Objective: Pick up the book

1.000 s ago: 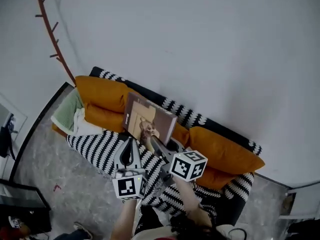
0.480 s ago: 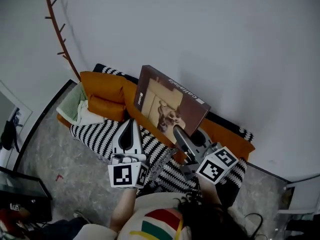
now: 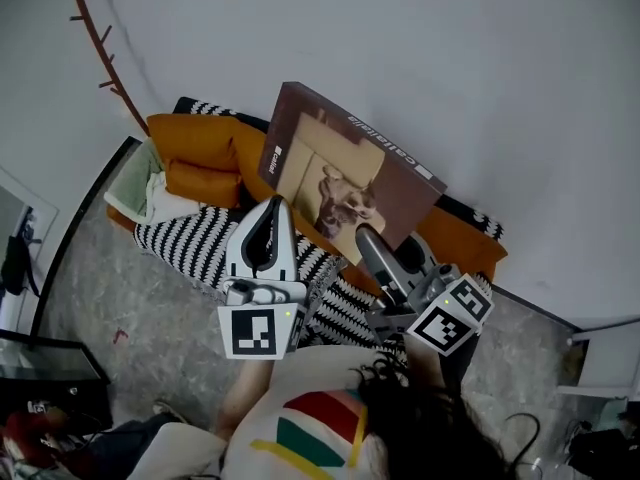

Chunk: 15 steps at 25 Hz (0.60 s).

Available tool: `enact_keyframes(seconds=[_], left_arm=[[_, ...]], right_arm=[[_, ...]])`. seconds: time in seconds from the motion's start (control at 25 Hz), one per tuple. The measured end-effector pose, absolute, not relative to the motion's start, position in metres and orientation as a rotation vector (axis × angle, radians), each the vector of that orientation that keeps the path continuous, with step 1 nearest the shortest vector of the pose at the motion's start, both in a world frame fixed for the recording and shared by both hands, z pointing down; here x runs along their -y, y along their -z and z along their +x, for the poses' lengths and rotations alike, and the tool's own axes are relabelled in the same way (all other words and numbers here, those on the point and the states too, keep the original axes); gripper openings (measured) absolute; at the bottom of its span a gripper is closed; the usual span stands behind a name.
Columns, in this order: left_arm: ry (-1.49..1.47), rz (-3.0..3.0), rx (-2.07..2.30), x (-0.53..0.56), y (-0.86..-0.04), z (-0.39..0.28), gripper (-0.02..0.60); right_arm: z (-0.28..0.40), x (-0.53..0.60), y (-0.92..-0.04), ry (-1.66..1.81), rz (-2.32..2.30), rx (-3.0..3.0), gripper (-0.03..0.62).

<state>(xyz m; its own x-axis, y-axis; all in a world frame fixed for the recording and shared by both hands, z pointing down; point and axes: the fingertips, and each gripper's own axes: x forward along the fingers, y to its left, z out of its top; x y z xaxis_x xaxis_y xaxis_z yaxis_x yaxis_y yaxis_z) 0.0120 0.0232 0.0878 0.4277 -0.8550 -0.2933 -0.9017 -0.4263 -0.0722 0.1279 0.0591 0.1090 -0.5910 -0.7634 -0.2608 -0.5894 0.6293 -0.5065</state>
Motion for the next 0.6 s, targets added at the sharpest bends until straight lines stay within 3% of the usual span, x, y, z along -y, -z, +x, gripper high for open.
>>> enact_keyframes(seconds=[0.6], left_arm=[[-0.266, -2.529, -1.571, 0.004, -0.111, -0.001, 0.008]], right_arm=[[0.104, -0.041, -0.125, 0.546, -1.078, -2.453, 0.155]])
